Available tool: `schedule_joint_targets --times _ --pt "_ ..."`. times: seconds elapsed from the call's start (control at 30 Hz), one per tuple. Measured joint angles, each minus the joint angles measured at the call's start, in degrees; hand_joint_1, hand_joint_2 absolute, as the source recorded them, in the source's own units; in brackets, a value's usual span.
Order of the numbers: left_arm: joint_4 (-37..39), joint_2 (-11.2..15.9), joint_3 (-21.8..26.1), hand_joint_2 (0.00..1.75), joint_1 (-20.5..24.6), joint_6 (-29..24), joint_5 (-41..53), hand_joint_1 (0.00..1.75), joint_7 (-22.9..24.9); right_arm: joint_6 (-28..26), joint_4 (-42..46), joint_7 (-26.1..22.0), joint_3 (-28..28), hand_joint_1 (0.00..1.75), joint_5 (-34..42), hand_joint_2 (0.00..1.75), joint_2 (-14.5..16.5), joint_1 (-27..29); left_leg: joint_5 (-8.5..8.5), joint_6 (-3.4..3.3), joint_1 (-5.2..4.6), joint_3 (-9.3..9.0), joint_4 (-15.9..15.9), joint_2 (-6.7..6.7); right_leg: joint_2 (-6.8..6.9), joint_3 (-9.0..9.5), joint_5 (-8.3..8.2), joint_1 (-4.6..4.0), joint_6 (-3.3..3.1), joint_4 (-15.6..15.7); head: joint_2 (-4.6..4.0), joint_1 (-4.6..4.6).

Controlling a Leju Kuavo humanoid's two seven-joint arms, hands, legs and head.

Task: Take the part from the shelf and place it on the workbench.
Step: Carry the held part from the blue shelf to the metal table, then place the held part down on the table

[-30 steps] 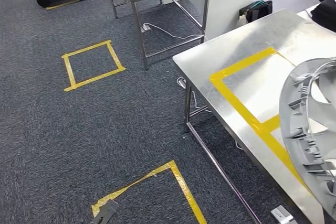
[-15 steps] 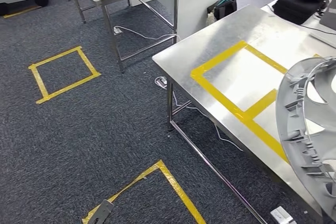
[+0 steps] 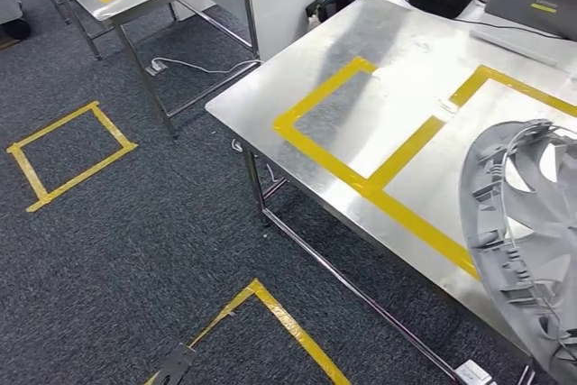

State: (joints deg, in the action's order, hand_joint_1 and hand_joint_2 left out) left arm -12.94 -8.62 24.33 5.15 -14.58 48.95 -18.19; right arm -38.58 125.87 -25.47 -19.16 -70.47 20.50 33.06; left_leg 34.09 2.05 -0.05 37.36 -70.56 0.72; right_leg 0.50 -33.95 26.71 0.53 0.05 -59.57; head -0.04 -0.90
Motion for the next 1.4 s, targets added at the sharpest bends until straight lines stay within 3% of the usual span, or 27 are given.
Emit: schedule_joint_targets --times 0.03,0.07,0.1,0.17,0.2,0.27,0.37,0.43,0.5,0.53,0.57,0.6,0.67,0.7,0.73,0.83,0.9,0.93,1.0,1.07,1.1,1.13,1.17,1.23,1.27,1.33,1.4 --pt "0.00 -0.01 0.09 1.75 -0.15 0.02 -0.02 0.00 -0.02 0.00 -0.33 -0.21 0.08 1.75 -0.01 1.75 0.00 0.08 0.14 -0.14 -0.01 1.61 -2.27 -0.16 -0.39 0.14 0.13 -0.08 -0.12 0.00 0.00 0.01" --pt "0.00 -0.01 0.18 1.75 -0.24 0.03 -0.06 0.00 -0.02 0.00 -0.62 -0.42 0.10 1.75 -0.04 1.75 0.00 0.17 -0.84 -0.34 -0.04 2.23 -2.50 -0.27 -0.74 0.36 0.27 -0.14 -0.16 -0.01 0.00 0.00" --pt "0.00 0.02 0.27 1.75 -0.27 0.03 -0.12 0.00 -0.02 0.00 -0.89 -0.62 0.13 1.75 -0.09 1.75 0.00 0.29 -2.79 -0.60 -0.09 1.77 -0.61 -0.35 -1.04 0.65 0.44 -0.17 -0.15 0.00 0.00 0.00" --pt "0.00 0.13 0.56 1.75 -0.20 0.02 -0.39 0.00 -0.02 0.00 -1.39 -1.04 0.31 1.75 -0.26 1.75 0.00 0.62 -7.18 -1.26 -0.32 -1.11 6.61 -0.48 -1.53 1.27 0.89 -0.25 0.14 -0.05 0.00 0.00" --pt "0.00 0.18 0.75 1.75 -0.11 0.01 -0.51 0.00 -0.01 0.00 -1.67 -1.24 0.42 1.75 -0.37 1.75 0.00 0.79 -8.32 -1.50 -0.43 -2.50 9.82 -0.50 -1.74 1.46 1.15 -0.31 0.41 -0.06 0.00 -0.01" --pt "0.00 0.23 1.10 1.75 0.01 -0.07 -0.70 0.00 -0.01 0.00 -2.28 -1.55 0.70 1.75 -0.67 1.75 0.00 1.14 -8.54 -1.89 -0.60 -3.87 13.19 -0.51 -1.99 1.79 1.25 -0.43 1.15 0.04 0.00 -0.02" --pt "0.00 0.23 1.41 1.75 0.05 -0.15 -1.01 0.00 0.00 0.00 -3.26 -1.74 1.11 1.75 -1.18 1.75 0.00 1.63 -8.20 -2.75 -0.42 -4.88 14.04 -0.58 -1.68 1.91 1.60 -0.37 2.21 -0.78 -0.01 -0.16" --pt "0.00 0.29 1.62 1.75 0.08 -0.21 -1.10 0.00 0.01 0.00 -3.86 -1.78 1.35 1.75 -1.31 1.75 0.00 1.75 -7.89 -3.25 -0.31 -5.63 14.09 -0.61 -1.24 -0.42 3.98 -0.35 2.57 -5.38 -0.01 -0.36" --pt "0.00 0.31 1.86 1.75 0.05 -0.29 -1.15 0.00 0.01 0.00 -4.43 -1.79 1.50 1.75 -1.53 1.75 0.00 1.91 -7.40 -3.46 -0.37 -6.18 14.06 -0.61 -1.08 -4.62 6.63 -0.33 2.82 -12.59 0.00 -0.47" --pt "0.00 0.31 2.01 1.75 0.01 -0.34 -1.17 0.00 0.01 0.00 -4.75 -1.79 1.52 1.75 -1.73 1.75 0.00 2.03 -7.09 -3.45 -0.38 -6.53 14.05 -0.62 -1.07 -6.35 6.99 -0.31 2.95 -14.91 0.00 -0.48" --pt "0.00 0.30 2.17 1.75 -0.05 -0.37 -1.20 0.00 0.01 0.00 -5.08 -1.77 1.55 1.75 -1.94 1.75 0.00 2.17 -6.71 -3.38 -0.36 -6.99 14.04 -0.63 -1.04 -7.17 6.27 -0.25 3.04 -15.26 0.00 -0.52" --pt "0.00 0.28 2.32 1.75 -0.09 -0.40 -1.23 0.00 0.01 0.00 -5.38 -1.74 1.56 1.75 -2.11 1.75 0.00 2.31 -6.28 -3.29 -0.33 -7.60 14.04 -0.65 -1.00 -6.93 4.51 -0.15 3.08 -13.52 0.00 -0.52" --pt "0.00 0.31 2.57 1.75 -0.09 -0.44 -1.33 0.00 0.01 0.00 -5.93 -1.67 1.58 1.75 -2.31 1.75 0.00 2.48 -5.28 -2.90 -0.29 -8.95 14.03 -0.67 -0.84 -4.52 -0.05 0.10 3.15 -6.44 0.00 -0.54" --pt "0.00 0.33 2.66 1.75 -0.03 -0.47 -1.37 0.00 0.01 0.00 -6.14 -1.65 1.62 1.75 -2.37 1.75 0.00 2.49 -4.82 -2.60 -0.34 -9.37 13.97 -0.67 -0.73 -3.50 -0.99 0.11 2.93 -3.42 0.00 -0.54" --pt "0.00 0.36 2.72 1.75 0.03 -0.51 -1.44 0.00 0.01 0.00 -6.32 -1.63 1.67 1.75 -2.46 1.75 -0.01 2.51 -4.43 -2.28 -0.41 -9.52 13.97 -0.64 -0.64 -2.77 -1.38 0.07 2.57 -1.59 0.00 -0.52" --pt "0.00 0.33 2.79 1.75 0.13 -0.67 -1.57 0.00 0.01 0.00 -6.65 -1.57 1.84 1.75 -2.98 1.75 -0.02 2.87 -3.95 -1.49 -0.45 -9.79 13.81 -0.54 -0.77 -1.95 -0.90 -0.10 1.06 -0.82 0.00 -0.34" --pt "0.00 0.30 2.84 1.75 0.24 -0.79 -1.57 0.00 0.01 0.00 -6.73 -1.55 1.94 1.75 -3.31 1.75 -0.01 3.04 -3.58 -1.03 -0.33 -8.80 11.10 -0.56 -0.90 -1.00 -0.56 -0.02 0.30 -0.68 0.00 -0.31" --pt "0.00 0.30 2.87 1.75 0.32 -0.84 -1.57 0.00 0.01 0.00 -6.74 -1.55 1.99 1.75 -3.40 1.75 0.00 3.05 -2.81 -0.79 -0.28 -7.18 8.19 -0.58 -0.91 -0.55 -0.25 0.02 0.00 -0.60 0.00 -0.26" --pt "0.00 0.26 2.93 1.75 0.33 -0.87 -1.57 0.00 0.01 0.00 -6.77 -1.50 2.09 1.75 -3.48 1.75 0.00 3.00 -0.11 -0.42 -0.21 -2.15 0.63 -0.59 -0.99 0.16 0.51 -0.03 -0.38 -0.57 0.00 -0.24" --pt "0.00 0.22 3.00 1.75 0.16 -0.89 -1.58 0.00 0.01 0.00 -6.85 -1.17 2.26 1.75 -3.49 1.75 0.00 3.05 0.71 -0.40 -0.19 1.69 -3.17 -0.60 -1.25 1.13 1.28 -0.09 -0.46 -0.57 0.00 -0.25" --pt "0.00 0.22 3.03 1.75 0.11 -0.91 -1.60 0.00 0.01 0.00 -6.91 -0.91 2.34 1.75 -3.48 1.75 0.00 3.07 -0.68 -0.50 -0.20 2.20 -2.23 -0.65 -1.55 1.75 1.66 -0.10 -0.37 -0.57 0.00 -0.25" --pt "0.00 0.24 3.05 1.75 0.08 -0.95 -1.62 0.00 0.01 0.00 -6.96 -0.62 2.40 1.75 -3.47 1.75 0.00 3.06 -3.15 -0.64 -0.21 1.86 0.38 -0.81 -1.85 2.44 2.05 -0.08 -0.25 -0.57 0.00 -0.26" --pt "0.01 0.26 3.09 1.75 0.02 -0.97 -1.63 0.00 0.00 0.00 -7.00 -0.31 2.42 1.75 -3.48 1.75 0.00 3.04 -6.37 -0.79 -0.22 1.08 3.99 -1.42 -2.19 2.83 2.46 -0.02 -0.08 -0.53 0.00 -0.27" --pt "0.03 0.33 3.30 1.75 -0.12 -1.00 -1.63 0.00 -0.02 0.00 -7.05 0.33 2.42 1.75 -3.64 1.75 -0.01 2.74 -9.98 -1.10 -0.19 -0.24 10.09 -3.12 -3.05 3.17 3.13 0.05 0.43 -0.63 0.00 -0.15" --pt "0.04 0.36 3.44 1.75 -0.24 -1.00 -1.63 0.00 -0.03 0.00 -7.06 0.61 2.42 1.75 -3.74 1.75 -0.01 2.58 -10.61 -1.22 -0.22 -0.49 11.60 -3.74 -3.58 2.93 3.39 0.13 0.77 -0.59 0.00 -0.10" --pt "0.04 0.35 3.63 1.75 -0.26 -1.00 -1.62 0.00 -0.04 0.00 -7.05 1.01 2.39 1.75 -3.85 1.75 0.00 2.52 -10.42 -1.54 -0.25 -0.87 12.45 -3.54 -4.56 2.80 3.73 0.27 1.53 -0.21 0.00 0.04" --pt "0.04 0.28 3.68 1.75 -0.05 -1.01 -1.58 0.00 -0.04 0.00 -7.04 1.13 2.35 1.75 -3.85 1.75 0.00 2.67 -10.44 -2.12 -0.11 -1.70 13.19 -2.70 -3.71 2.61 4.54 0.20 2.11 -0.96 0.00 0.01"
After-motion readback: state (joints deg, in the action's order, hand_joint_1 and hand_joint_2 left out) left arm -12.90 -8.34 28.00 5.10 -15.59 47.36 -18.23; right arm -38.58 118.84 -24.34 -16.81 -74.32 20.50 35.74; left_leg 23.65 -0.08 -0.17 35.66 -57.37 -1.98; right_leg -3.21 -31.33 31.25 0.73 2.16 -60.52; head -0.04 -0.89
